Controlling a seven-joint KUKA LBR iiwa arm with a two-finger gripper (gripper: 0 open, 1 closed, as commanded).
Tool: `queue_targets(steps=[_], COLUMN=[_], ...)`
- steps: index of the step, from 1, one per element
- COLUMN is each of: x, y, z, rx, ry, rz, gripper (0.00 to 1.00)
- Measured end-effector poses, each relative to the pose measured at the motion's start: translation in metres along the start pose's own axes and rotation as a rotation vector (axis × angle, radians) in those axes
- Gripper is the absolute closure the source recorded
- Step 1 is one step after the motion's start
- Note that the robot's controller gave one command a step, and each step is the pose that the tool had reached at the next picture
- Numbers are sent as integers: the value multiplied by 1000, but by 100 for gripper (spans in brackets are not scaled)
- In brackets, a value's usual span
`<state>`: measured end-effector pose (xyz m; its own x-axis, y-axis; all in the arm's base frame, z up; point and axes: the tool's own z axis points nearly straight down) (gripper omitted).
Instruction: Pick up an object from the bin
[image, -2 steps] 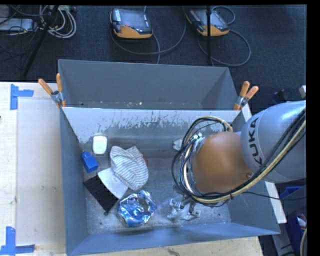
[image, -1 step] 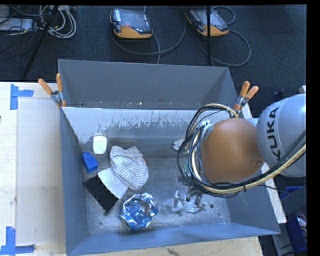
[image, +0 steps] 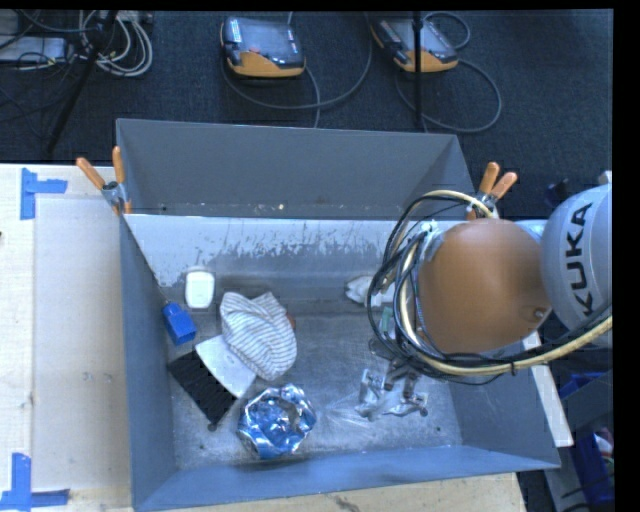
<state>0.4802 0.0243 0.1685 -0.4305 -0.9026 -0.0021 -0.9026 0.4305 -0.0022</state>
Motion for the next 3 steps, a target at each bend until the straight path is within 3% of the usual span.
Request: queue_targets(steps=[1,2,3], x=[-17,-22,-8], y=[1,1,0], z=[-14,-19,-42], rx=[-4,-3,-5], ry=[2,1,2], rz=[168,247,338], gripper=[100,100,100])
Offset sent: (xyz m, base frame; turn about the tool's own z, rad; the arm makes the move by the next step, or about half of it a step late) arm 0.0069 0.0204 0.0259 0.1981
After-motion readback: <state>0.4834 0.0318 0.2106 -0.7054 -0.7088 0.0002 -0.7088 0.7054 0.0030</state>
